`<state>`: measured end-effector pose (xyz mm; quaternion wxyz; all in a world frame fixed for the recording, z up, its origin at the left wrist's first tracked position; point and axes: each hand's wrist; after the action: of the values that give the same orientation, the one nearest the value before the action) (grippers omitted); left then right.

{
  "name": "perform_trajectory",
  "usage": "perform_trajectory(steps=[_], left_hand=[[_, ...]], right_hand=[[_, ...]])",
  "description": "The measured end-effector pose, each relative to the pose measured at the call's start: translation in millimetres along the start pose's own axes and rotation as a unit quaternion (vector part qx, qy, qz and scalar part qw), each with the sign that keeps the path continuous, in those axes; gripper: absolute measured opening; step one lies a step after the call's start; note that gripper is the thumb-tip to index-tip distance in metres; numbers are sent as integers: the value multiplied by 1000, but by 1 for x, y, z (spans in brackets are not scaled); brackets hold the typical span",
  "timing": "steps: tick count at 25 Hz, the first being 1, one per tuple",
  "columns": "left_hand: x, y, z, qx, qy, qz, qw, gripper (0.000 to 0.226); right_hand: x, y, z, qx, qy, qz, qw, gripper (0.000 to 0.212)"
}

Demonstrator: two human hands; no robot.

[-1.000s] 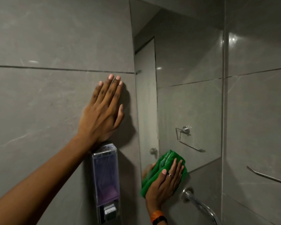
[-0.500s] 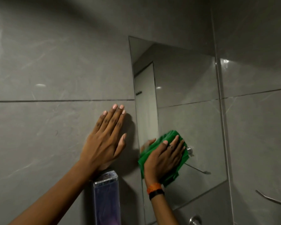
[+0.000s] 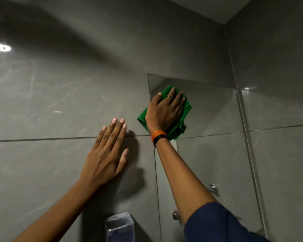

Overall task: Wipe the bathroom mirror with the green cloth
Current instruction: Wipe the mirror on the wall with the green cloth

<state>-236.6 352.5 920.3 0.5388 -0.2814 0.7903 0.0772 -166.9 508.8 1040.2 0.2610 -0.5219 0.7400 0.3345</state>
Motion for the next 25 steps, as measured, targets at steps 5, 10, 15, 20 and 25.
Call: perform_trajectory(steps=[5,10,15,20,25], left_hand=[[-16,-18,-20,4,-38,2,999,70],[-18,-55,-46,-45,-58,-13,997,68],[-8,-111,-69,-108,-89,-22,990,67],[29,-171,-84,-139,-133,-48,980,68],[114,-203,-68,-135,-194,-101,967,65]], right_hand=[[-28,7,-34,-29,-63,-17,997,51],[-27,3,-56,-170,-117,-4,979,32],[18,-6,-94,-272,-170,-79,944,28],[110,-16,-120,-253,-294,-108,915,28],[222,-41,-99,-203,-349,-106,909,33]])
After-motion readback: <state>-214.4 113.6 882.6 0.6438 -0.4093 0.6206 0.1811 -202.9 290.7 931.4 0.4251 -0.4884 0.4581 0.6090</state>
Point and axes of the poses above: each hand's wrist, its own x-axis away from the middle knuckle, its own y-axis out of the palm, z = x × y, and after that the axes turned 9 degrees about x, right-handed
